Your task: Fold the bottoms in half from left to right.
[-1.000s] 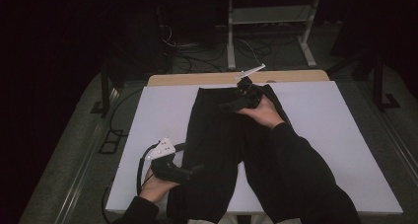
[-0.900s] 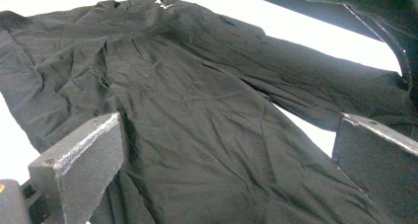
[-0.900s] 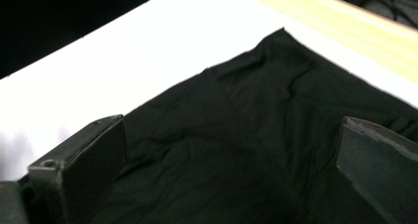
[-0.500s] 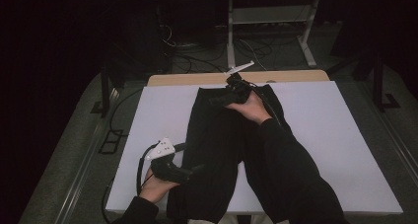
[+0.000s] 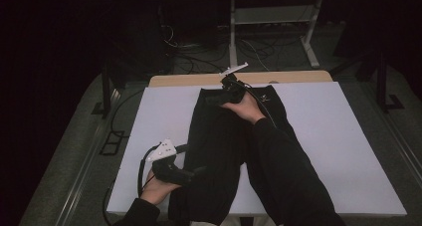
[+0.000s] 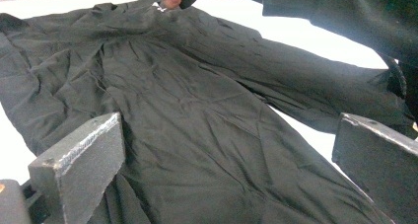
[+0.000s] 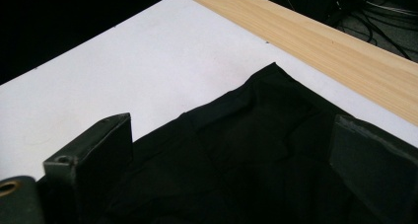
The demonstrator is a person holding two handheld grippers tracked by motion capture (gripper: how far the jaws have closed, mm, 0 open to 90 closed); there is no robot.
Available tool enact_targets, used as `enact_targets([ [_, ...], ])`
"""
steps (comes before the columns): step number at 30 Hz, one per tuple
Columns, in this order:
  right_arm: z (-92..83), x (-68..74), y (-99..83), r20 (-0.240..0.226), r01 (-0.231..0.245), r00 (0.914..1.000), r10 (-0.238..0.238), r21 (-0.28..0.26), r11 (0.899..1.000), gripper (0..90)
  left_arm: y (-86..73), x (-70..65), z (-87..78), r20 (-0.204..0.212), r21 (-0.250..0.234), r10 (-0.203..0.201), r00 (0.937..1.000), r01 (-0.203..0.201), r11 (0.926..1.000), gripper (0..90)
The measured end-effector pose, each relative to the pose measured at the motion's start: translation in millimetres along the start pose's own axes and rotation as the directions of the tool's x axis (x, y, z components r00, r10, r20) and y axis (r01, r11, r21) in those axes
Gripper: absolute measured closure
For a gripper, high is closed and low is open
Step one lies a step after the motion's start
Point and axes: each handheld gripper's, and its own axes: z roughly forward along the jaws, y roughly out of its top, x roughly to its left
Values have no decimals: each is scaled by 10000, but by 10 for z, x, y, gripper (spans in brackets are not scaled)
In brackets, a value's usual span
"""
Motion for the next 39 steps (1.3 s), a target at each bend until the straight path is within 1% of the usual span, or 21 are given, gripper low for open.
enact_targets([
  [3, 33, -3, 23, 2, -35, 10000, 35, -26, 10000, 37, 0, 1, 0, 7, -11, -2, 10000, 2, 10000, 0],
  [4, 62, -5, 47, 42, -18, 10000, 18, -107, 9999, 44, -1, 1, 0, 9, -12, -2, 10000, 2, 10000, 0],
  [8, 111, -11, 87, 156, -3, 9999, 4, -83, 10000, 48, -1, 2, -2, 29, -37, -12, 10000, 12, 10000, 0],
  [12, 203, -19, 140, 245, 8, 9997, -6, -59, 10000, 57, -1, 1, -3, 39, -41, -10, 10000, 10, 10000, 0],
  [15, 241, -18, 146, 269, -29, 9996, 31, -86, 10000, 65, -1, 2, -1, 54, -34, -1, 10000, 1, 10000, 0],
  [17, 312, -15, 145, 367, -15, 9993, 13, 73, 10000, 79, 0, 0, -2, 79, -45, 6, 10000, -5, 10000, 0],
  [21, 366, -19, 146, 416, -86, 9991, 80, 140, 9999, 84, 2, 1, 0, 103, -69, -6, 9999, 6, 10000, 0],
  [24, 446, -30, 158, 501, -126, 9987, 117, 170, 9998, 93, 2, 1, 0, 124, -69, -3, 9999, 3, 10000, 0],
  [27, 486, -37, 169, 561, -59, 9984, 50, 158, 9999, 97, 2, 1, 0, 163, -67, 9, 9999, -8, 10000, 0],
  [29, 528, -48, 175, 597, -109, 9982, 105, 72, 9999, 110, 2, 0, 0, 194, -52, 27, 9998, -26, 10000, 0],
  [32, 591, -79, 175, 703, -160, 9974, 153, 95, 9998, 115, 3, -3, 5, 252, -48, 40, 9997, -38, 10000, 0],
  [36, 700, -128, 153, 855, -508, 9951, 505, 11, 9987, 124, 6, -5, 12, 326, -47, 61, 9994, -59, 10000, 0],
  [39, 795, -151, 142, 1082, -454, 9932, 441, 96, 9989, 130, 12, -9, 19, 389, -42, 107, 9992, -106, 9999, 0],
])
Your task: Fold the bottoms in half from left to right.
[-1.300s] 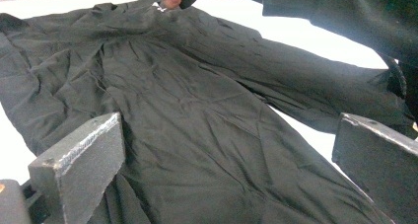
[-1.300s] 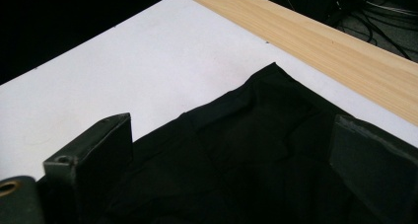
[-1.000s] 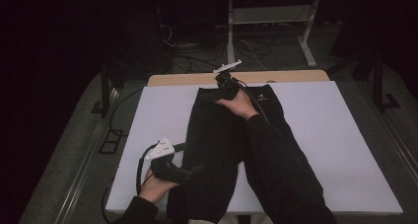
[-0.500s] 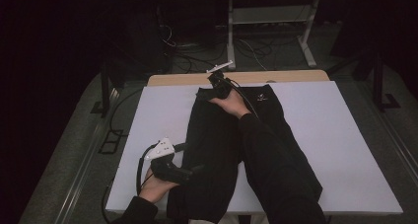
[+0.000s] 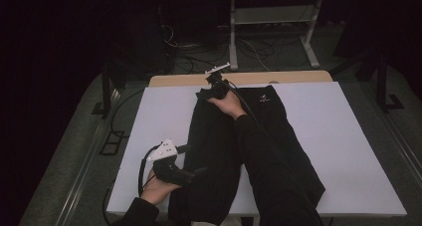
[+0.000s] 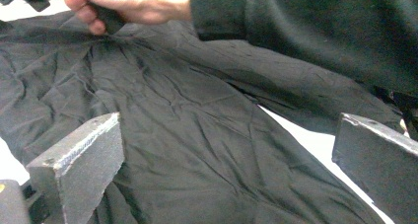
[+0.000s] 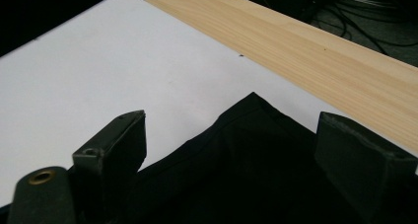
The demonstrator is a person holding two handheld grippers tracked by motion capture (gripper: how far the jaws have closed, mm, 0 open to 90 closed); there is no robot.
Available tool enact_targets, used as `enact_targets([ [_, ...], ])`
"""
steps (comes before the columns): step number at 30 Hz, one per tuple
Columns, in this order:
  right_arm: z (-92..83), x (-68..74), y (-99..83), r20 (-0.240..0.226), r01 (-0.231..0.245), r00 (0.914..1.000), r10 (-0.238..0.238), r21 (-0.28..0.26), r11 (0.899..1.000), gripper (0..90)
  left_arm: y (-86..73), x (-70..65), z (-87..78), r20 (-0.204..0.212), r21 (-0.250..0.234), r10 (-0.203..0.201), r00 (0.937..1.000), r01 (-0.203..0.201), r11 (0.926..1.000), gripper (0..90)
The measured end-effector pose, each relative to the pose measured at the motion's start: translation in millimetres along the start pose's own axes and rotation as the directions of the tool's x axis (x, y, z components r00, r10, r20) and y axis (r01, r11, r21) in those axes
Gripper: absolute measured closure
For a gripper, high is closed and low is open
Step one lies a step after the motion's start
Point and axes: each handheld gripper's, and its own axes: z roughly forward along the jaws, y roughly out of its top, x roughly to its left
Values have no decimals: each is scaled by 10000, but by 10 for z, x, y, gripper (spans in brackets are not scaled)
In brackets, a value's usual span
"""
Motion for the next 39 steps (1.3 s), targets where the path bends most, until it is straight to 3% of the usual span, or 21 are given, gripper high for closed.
enact_targets([
  [4, 101, -17, -3, 142, -205, 9997, 205, 8, 9998, 134, 5, -1, 7, 80, -26, 35, 10000, -35, 10000, 0],
  [10, 235, -26, 4, 859, -234, 9961, 218, 174, 9996, 164, 12, -15, 25, 177, 10, 104, 9998, -104, 9999, 0],
  [21, 345, -30, 33, 1308, -182, 9913, 146, 267, 9995, 245, 19, 1, 32, 194, -80, 54, 9998, -52, 10000, 0],
  [26, 398, 25, 65, 1236, 9, 9923, -70, 498, 9988, 358, 19, 2, 34, 212, -87, 48, 9998, -46, 10000, 0],
  [31, 431, 85, 68, 1492, 163, 9885, -239, 515, 9985, 558, 20, 5, 30, 225, -91, 17, 9997, -15, 10000, 0],
  [32, 431, 87, 69, 1513, 134, 9883, -210, 510, 9986, 593, 20, 6, 31, 230, -86, 9, 9997, -7, 10000, 0],
  [33, 421, 84, 73, 1580, -28, 9874, -54, 515, 9987, 706, 20, 6, 29, 235, -81, 4, 9997, -2, 10000, 0],
  [34, 421, 84, 73, 1580, -28, 9874, -54, 515, 9987, 706, 20, 8, 22, 225, -110, -47, 9997, 49, 9999, 0],
  [37, 406, 79, 73, 1536, -240, 9880, 147, 587, 9980, 838, 20, 28, -3, 143, -258, -197, 9997, 200, 9995, 0],
  [39, 401, 77, 76, 1543, -247, 9879, 150, 610, 9978, 843, 17, 41, -24, 106, -331, -309, 9995, 312, 9990, 0],
])
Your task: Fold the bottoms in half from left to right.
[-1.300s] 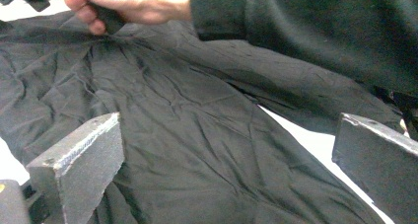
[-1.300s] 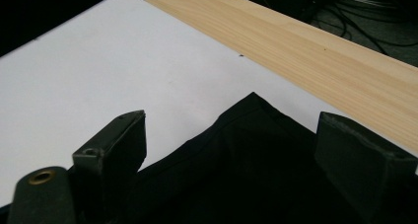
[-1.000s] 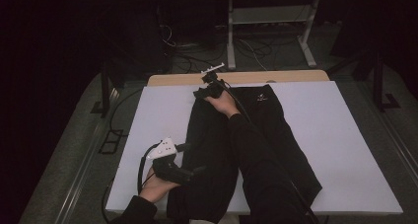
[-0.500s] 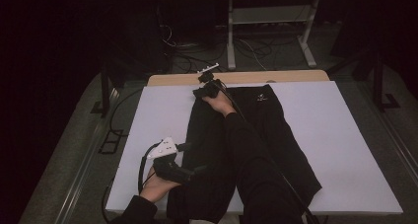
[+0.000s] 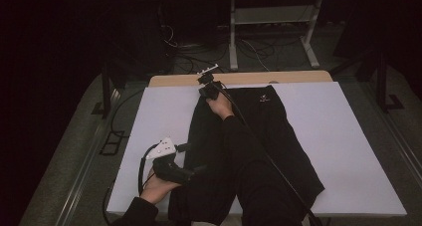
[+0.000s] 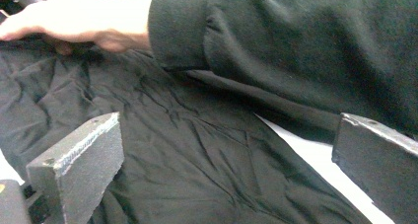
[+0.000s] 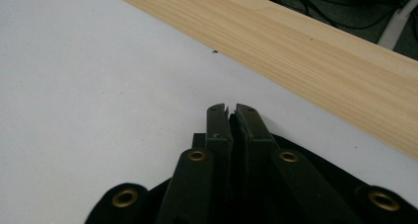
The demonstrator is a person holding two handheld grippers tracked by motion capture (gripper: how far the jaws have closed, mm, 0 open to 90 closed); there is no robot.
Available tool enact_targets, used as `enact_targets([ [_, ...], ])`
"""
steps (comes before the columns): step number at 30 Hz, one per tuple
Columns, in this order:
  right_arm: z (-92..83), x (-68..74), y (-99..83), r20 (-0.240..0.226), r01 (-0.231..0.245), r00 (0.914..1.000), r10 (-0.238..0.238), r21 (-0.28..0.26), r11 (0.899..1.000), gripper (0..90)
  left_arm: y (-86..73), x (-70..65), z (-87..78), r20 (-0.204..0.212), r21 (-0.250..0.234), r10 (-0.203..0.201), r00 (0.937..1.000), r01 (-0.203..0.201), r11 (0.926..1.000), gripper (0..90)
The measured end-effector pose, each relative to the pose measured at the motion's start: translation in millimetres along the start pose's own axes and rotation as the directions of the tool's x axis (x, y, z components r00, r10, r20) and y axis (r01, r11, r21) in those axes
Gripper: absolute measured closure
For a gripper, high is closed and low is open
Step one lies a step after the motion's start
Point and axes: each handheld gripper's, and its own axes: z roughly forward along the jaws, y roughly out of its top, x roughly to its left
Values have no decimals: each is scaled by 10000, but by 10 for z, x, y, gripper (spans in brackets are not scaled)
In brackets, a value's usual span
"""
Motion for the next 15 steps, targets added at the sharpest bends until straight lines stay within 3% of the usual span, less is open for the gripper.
enact_targets([
  [4, -27, 4, 5, 97, -12, 10000, 12, 68, 10000, 851, -10, 28, -22, -200, 48, -233, 9995, 234, 9997, 0],
  [8, -70, 24, 12, 119, -124, 9999, 124, 15, 9999, 854, -24, 49, -50, -508, 464, -472, 9976, 496, 9977, 0],
  [11, -110, 51, -12, 97, -115, 9999, 116, -117, 9999, 855, -43, 64, -72, -797, 879, -646, 9947, 716, 9936, 0],
  [15, -175, 71, -55, 128, -221, 9997, 226, -355, 9991, 856, -54, 76, -139, -1137, 973, -1087, 9876, 1199, 9880, 0],
])
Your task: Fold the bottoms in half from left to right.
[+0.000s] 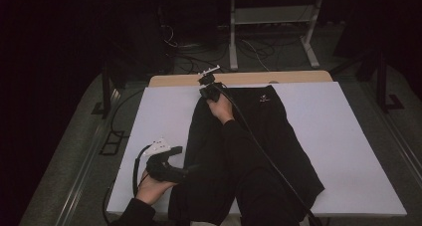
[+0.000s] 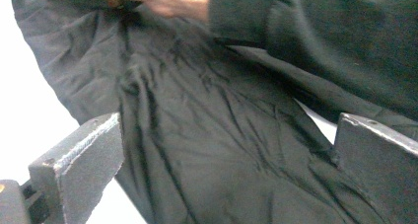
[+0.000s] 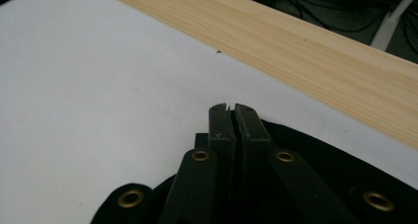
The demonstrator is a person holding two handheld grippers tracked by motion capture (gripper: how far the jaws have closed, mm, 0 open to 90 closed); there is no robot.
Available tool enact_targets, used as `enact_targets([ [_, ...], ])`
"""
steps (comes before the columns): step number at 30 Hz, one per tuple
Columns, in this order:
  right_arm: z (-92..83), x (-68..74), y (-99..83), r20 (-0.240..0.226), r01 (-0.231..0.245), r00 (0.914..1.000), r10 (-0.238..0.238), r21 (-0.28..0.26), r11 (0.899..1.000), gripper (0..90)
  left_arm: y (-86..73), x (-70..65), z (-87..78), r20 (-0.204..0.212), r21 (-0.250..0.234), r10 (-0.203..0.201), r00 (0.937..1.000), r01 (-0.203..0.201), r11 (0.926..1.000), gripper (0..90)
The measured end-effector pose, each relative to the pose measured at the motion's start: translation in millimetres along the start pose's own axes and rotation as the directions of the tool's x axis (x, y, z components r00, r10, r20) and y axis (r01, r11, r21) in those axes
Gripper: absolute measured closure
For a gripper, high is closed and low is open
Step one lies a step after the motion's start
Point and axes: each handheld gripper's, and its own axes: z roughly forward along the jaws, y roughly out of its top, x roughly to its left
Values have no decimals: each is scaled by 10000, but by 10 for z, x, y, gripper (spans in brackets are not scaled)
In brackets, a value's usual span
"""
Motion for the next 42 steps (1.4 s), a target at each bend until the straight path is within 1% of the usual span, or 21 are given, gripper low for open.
enact_targets([
  [1, -38, 2, -23, -5, -138, 9999, 138, -124, 9998, 857, -5, 3, -16, -64, 70, -45, 10000, 46, 10000, 0],
  [3, -55, 6, -34, -22, -151, 9999, 150, -184, 9997, 857, -22, -1, -47, -134, 182, -138, 9998, 140, 9997, 0],
  [5, -88, 14, -58, -46, -178, 9998, 176, -280, 9994, 857, -43, -13, -73, -116, 342, -197, 9997, 201, 9992, 0],
  [9, -129, 20, -98, 20, -64, 10000, 64, -365, 9993, 858, -78, -47, -104, -46, 607, -104, 9999, 107, 9981, 0],
  [12, -167, 16, -122, -16, -83, 10000, 82, -485, 9988, 858, -114, -69, -141, 14, 750, -55, 10000, 54, 9972, 0],
  [14, -201, 8, -132, 10, -109, 9999, 110, -640, 9979, 858, -141, -76, -163, 17, 913, -25, 10000, 23, 9958, 0],
  [17, -275, -18, -126, 73, -141, 9999, 147, -767, 9970, 858, -176, -79, -190, 72, 1079, -48, 10000, 40, 9942, 0],
  [18, -275, -18, -126, 73, -141, 9999, 147, -767, 9970, 858, -181, -81, -194, 89, 1124, -38, 10000, 28, 9937, 0],
  [21, -329, -37, -116, 48, -107, 9999, 111, -832, 9965, 858, -197, -97, -210, 322, 1451, 53, 9995, -99, 9894, 0],
  [24, -370, -50, -118, 39, -107, 9999, 111, -834, 9965, 858, -211, -104, -235, 439, 1700, 199, 9988, -271, 9851, 0],
  [27, -405, -61, -127, 105, -84, 9999, 93, -833, 9965, 857, -224, -83, -263, 440, 1913, 212, 9988, -292, 9811, 1],
  [30, -437, -71, -125, 134, -94, 9999, 106, -862, 9962, 857, -239, -54, -291, 429, 2064, 104, 9990, -190, 9783, 2],
  [33, -480, -86, -103, 118, -76, 9999, 87, -893, 9960, 857, -260, -43, -317, 581, 2231, 90, 9983, -217, 9746, 52],
  [35, -503, -90, -89, 127, -101, 9999, 114, -950, 9954, 857, -274, -38, -326, 652, 2328, 24, 9979, -176, 9724, 63],
  [38, -524, -94, -77, 119, -101, 9999, 114, -982, 9951, 857, -302, -24, -350, 799, 2531, 19, 9968, -222, 9672, 83],
  [40, -539, -95, -70, 106, -74, 9999, 85, -1016, 9948, 857, -320, -6, -377, 866, 2596, -2, 9962, -224, 9654, 114],
  [42, -547, -96, -65, 97, -92, 9999, 102, -1040, 9945, 857, -338, 9, -403, 962, 2646, -123, 9953, -137, 9643, 139],
])
